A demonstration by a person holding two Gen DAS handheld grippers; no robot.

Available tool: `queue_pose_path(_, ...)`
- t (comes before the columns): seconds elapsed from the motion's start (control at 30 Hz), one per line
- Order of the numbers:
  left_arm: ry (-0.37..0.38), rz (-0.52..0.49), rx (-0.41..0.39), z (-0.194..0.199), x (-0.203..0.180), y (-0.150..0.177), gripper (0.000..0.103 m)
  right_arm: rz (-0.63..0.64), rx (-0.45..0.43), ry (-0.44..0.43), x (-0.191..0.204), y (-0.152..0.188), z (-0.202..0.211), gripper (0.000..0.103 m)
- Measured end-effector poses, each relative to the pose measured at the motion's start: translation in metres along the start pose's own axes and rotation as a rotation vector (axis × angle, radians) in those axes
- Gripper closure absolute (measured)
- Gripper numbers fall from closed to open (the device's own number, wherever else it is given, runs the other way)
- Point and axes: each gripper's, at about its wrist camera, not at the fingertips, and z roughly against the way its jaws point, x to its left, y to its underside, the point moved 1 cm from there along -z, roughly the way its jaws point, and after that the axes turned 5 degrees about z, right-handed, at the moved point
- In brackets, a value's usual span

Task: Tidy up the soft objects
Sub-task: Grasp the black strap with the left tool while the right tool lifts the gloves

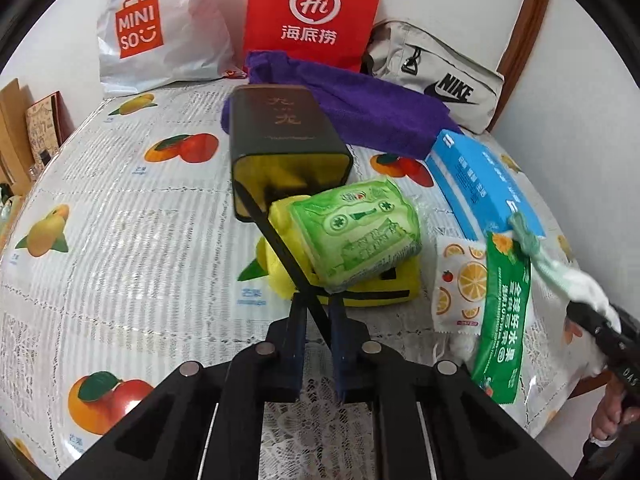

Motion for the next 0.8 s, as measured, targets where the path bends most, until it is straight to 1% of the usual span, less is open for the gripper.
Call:
queue_pose_path(0.13, -0.006, 0.004, 0.002, 0.000, 0.004, 0.000, 0.093, -0.014, 0.016, 0.021, -0.008, 0.013, 0.003, 0.082)
queue_pose_path(0.23, -0.022, 0.015, 0.017, -0.008, 0.008, 0.001, 0.093, -0.026, 0.053, 0.027, -0.012, 0.022, -0.004, 0.082)
queue_pose_path(0.33, -0.030, 0.038, 0.038, -0.019, 0.013, 0.000, 0.087, -0.040, 0.083, 0.012, -0.014, 0.029, -0.014, 0.081)
queue_pose_path(0.37, -0.022, 0.047, 0.036, -0.020, 0.015, 0.000, 0.087, -0.041, 0.090, 0.014, -0.014, 0.030, -0.017, 0.080)
queue_pose_path(0.43, -0.009, 0.047, 0.027, -0.021, 0.016, -0.001, 0.087, -0.039, 0.093, 0.035, -0.014, 0.030, -0.022, 0.073)
queue_pose_path(0.47, -0.007, 0.043, 0.025, -0.021, 0.016, -0.001, 0.087, -0.040, 0.089, 0.039, -0.015, 0.029, -0.024, 0.070)
queue_pose_path(0.5, -0.003, 0.039, 0.023, -0.021, 0.016, -0.001, 0.087, -0.046, 0.090, 0.035, -0.015, 0.029, -0.026, 0.066)
queue_pose_path(0.57, 0.005, 0.031, 0.020, -0.021, 0.016, -0.001, 0.089, -0.064, 0.092, 0.021, -0.017, 0.027, -0.032, 0.065)
queue_pose_path(0.6, 0.010, 0.032, 0.019, -0.020, 0.016, -0.001, 0.091, -0.067, 0.095, 0.018, -0.017, 0.025, -0.036, 0.071)
queue_pose_path(0.63, 0.022, 0.036, 0.020, -0.018, 0.018, -0.001, 0.094, -0.064, 0.093, 0.015, -0.016, 0.024, -0.038, 0.087)
queue_pose_path(0.67, 0.030, 0.042, 0.016, -0.015, 0.019, -0.001, 0.096, -0.058, 0.089, 0.012, -0.015, 0.023, -0.038, 0.089)
queue_pose_path(0.7, 0.039, 0.046, 0.012, -0.012, 0.021, -0.002, 0.096, -0.051, 0.083, 0.012, -0.014, 0.023, -0.036, 0.089)
queue_pose_path(0.8, 0.031, 0.052, -0.005, -0.004, 0.025, -0.002, 0.097, -0.034, 0.058, 0.008, -0.012, 0.023, -0.025, 0.089)
